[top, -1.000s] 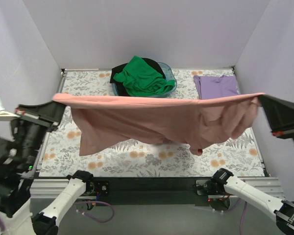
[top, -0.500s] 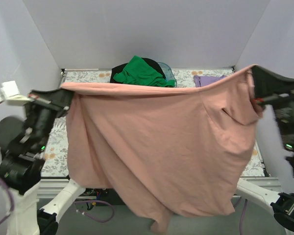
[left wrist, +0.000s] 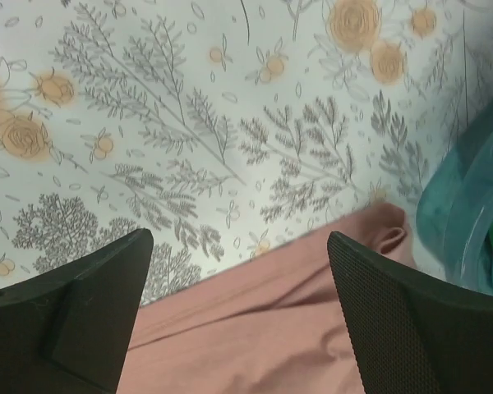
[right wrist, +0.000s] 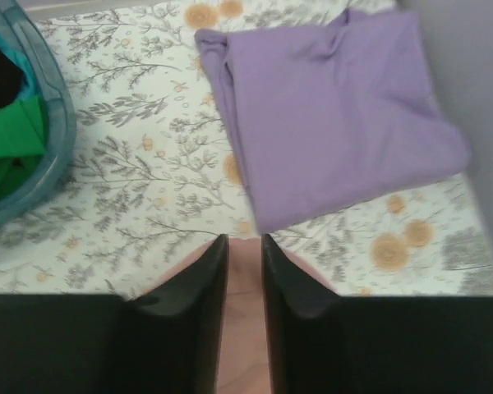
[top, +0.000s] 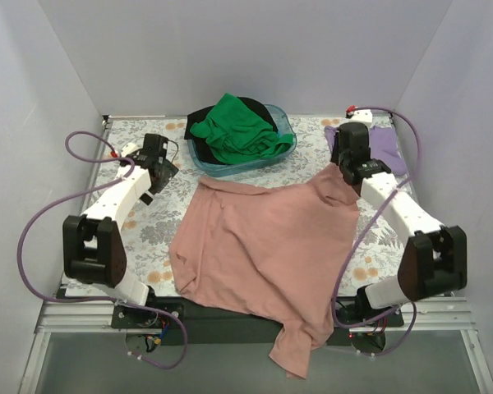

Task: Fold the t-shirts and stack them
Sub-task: Flatten the tshirt out

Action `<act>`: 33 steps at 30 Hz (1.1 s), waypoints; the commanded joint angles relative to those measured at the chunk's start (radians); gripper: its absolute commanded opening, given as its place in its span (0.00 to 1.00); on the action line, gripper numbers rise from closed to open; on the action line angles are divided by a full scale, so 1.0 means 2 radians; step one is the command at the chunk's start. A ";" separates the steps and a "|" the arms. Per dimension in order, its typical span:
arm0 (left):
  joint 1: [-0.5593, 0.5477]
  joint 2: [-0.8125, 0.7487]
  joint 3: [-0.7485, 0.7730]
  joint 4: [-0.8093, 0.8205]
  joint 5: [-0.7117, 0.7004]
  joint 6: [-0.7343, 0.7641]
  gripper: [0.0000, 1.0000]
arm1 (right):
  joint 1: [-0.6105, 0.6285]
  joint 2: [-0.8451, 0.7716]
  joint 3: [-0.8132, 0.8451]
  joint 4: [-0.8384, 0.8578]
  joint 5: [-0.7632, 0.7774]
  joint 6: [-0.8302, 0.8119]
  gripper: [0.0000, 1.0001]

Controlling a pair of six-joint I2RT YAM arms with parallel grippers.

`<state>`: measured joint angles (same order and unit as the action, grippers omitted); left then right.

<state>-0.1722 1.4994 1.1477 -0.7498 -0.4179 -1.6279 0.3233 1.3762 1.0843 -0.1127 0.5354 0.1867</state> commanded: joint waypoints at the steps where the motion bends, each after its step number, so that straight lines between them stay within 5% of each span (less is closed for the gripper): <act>1: 0.012 0.011 0.077 -0.064 -0.043 -0.024 0.88 | -0.019 0.025 0.076 -0.010 -0.142 0.022 0.91; 2: 0.012 0.003 0.070 -0.059 -0.034 -0.021 0.88 | -0.019 0.026 0.078 -0.020 -0.159 0.022 0.99; 10: 0.007 -0.203 -0.128 0.041 0.145 0.011 0.92 | -0.005 -0.139 -0.114 -0.098 -0.248 0.125 0.98; 14: 0.003 -0.250 -0.206 0.077 0.275 0.025 0.93 | 0.015 -0.191 -0.206 -0.159 -0.244 0.180 0.98; 17: -0.017 -0.260 -0.242 0.082 0.290 0.026 0.94 | 0.019 -0.190 -0.245 -0.161 -0.253 0.192 0.99; 26: -0.048 -0.172 -0.294 0.136 0.290 0.021 0.95 | 0.029 -0.013 -0.230 -0.069 -0.259 0.171 0.96; 33: -0.045 -0.086 -0.253 0.138 0.224 0.014 0.97 | 0.028 0.134 -0.102 -0.040 -0.203 0.146 0.96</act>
<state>-0.2657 1.2713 0.6102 -0.5011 0.1234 -1.6020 0.3805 1.5410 0.8322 -0.2733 0.0738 0.5091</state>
